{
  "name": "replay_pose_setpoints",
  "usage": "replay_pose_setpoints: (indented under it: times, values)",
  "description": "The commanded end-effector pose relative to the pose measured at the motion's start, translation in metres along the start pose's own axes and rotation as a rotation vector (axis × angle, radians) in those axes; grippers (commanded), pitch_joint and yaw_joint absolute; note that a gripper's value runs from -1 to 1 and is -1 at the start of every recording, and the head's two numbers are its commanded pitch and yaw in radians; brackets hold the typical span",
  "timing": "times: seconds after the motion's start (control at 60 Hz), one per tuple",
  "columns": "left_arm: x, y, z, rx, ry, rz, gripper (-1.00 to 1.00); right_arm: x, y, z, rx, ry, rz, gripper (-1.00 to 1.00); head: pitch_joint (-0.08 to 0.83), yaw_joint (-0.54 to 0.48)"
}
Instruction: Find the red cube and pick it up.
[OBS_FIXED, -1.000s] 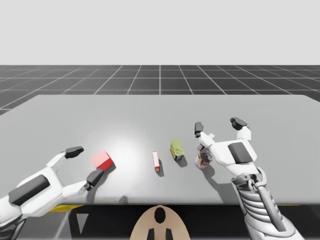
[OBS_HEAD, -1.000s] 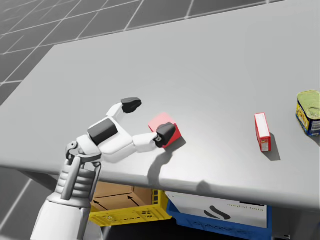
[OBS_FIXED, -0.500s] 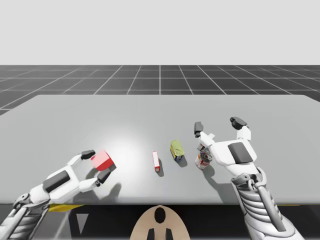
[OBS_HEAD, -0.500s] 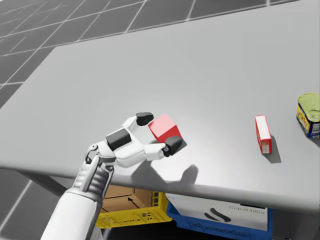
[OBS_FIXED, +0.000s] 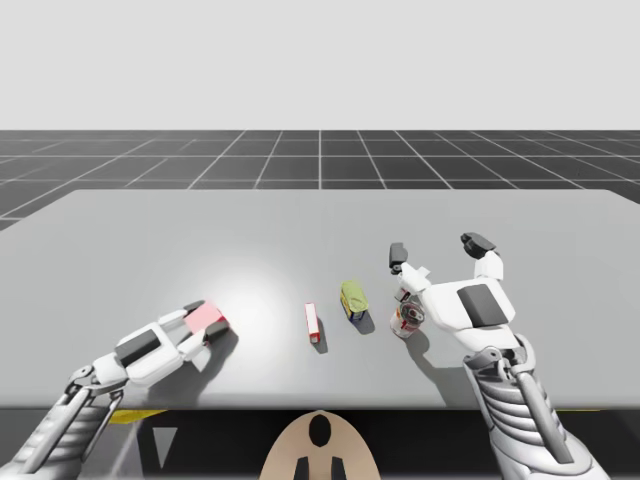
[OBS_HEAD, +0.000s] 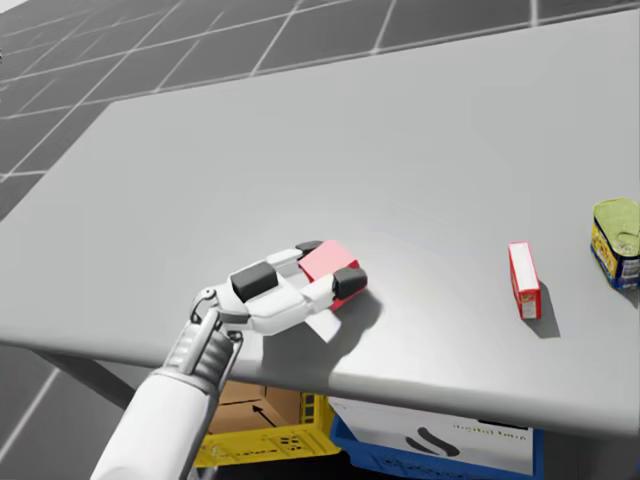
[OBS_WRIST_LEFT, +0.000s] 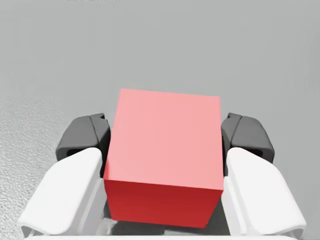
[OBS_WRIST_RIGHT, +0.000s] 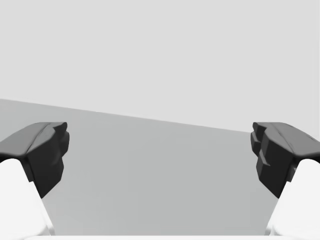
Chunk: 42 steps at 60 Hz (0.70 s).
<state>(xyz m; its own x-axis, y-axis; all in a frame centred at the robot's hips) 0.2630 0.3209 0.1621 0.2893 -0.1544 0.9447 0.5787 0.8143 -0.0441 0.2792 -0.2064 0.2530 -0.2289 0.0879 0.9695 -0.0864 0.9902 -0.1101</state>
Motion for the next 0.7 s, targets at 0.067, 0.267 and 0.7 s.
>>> replay_pose_setpoints:
  times: [0.067, 0.267, 0.7]
  values:
    - [-0.007, -0.004, -0.001, -0.004, 0.024, -0.007, 1.0, 0.0, 0.002, 0.0, -0.002, 0.001, -0.013, -1.0, 0.631, 0.44]
    - [-0.003, -0.005, 0.001, 0.003, 0.022, -0.027, 1.0, 0.0, 0.001, 0.0, -0.02, 0.001, -0.016, -1.0, 0.418, 0.43]
    - [0.102, -0.01, 0.039, 0.082, -0.147, -0.191, 1.0, -0.001, -0.002, -0.002, -0.049, 0.004, -0.035, -1.0, 0.322, 0.42]
